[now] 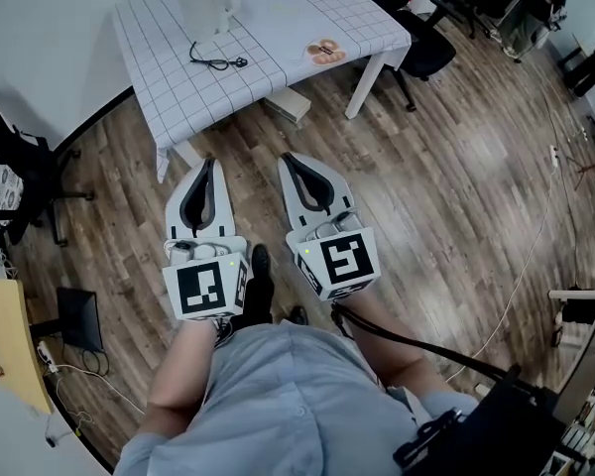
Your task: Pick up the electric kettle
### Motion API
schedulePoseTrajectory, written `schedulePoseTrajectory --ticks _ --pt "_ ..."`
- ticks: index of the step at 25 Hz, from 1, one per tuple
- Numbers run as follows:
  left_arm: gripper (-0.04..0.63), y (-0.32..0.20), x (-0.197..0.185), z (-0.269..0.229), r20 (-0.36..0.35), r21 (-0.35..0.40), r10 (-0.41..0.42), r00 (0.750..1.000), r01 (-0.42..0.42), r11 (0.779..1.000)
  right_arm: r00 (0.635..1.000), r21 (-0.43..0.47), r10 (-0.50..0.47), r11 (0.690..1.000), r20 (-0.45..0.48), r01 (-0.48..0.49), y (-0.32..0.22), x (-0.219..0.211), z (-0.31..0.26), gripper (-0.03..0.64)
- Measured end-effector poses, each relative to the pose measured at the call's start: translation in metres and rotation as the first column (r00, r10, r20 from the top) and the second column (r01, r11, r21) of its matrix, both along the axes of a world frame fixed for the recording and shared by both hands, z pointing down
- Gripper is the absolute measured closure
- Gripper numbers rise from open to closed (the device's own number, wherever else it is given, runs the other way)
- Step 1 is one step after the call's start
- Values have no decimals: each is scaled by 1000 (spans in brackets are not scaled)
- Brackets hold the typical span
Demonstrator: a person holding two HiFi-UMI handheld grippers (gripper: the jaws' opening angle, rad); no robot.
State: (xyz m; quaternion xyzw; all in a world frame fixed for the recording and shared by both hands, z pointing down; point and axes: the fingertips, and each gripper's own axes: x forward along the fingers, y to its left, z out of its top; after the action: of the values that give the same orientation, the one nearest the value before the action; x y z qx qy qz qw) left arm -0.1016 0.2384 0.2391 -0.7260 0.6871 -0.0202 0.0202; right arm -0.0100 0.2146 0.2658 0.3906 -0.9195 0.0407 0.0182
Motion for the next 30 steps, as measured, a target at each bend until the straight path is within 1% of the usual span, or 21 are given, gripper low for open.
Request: schedulePoseTrajectory --ticks 4,7,10,14,18,25,30 --pt "595 -59 -20 -3 10 5 22 1000 -22 1000 1000 7 0 1000 5 0 -57 -22 -3 615" --pt "595 -98 -35 -9 26 27 43 999 -44 999 1000 21 19 1000 17 -19 -98 -39 -9 615" --pt "595 -127 -56 -10 12 42 49 999 -49 998 1000 46 21 999 8 -22 -125 -61 -15 615" --pt "595 -153 -78 -10 11 49 46 999 -47 998 1000 52 24 998 15 -25 -155 -81 -17 615" --pt "595 -171 -97 1 2 39 25 1000 -25 999 1000 61 13 998 17 -14 -174 -96 -12 615" --pt "595 -204 -114 19 5 -1 10 1000 -10 1000 1000 44 15 999 13 -15 -215 -107 -3 615" --pt "595 -244 -117 33 9 -23 -5 1000 5 1000 1000 36 1 999 15 -1 -259 -109 7 615"
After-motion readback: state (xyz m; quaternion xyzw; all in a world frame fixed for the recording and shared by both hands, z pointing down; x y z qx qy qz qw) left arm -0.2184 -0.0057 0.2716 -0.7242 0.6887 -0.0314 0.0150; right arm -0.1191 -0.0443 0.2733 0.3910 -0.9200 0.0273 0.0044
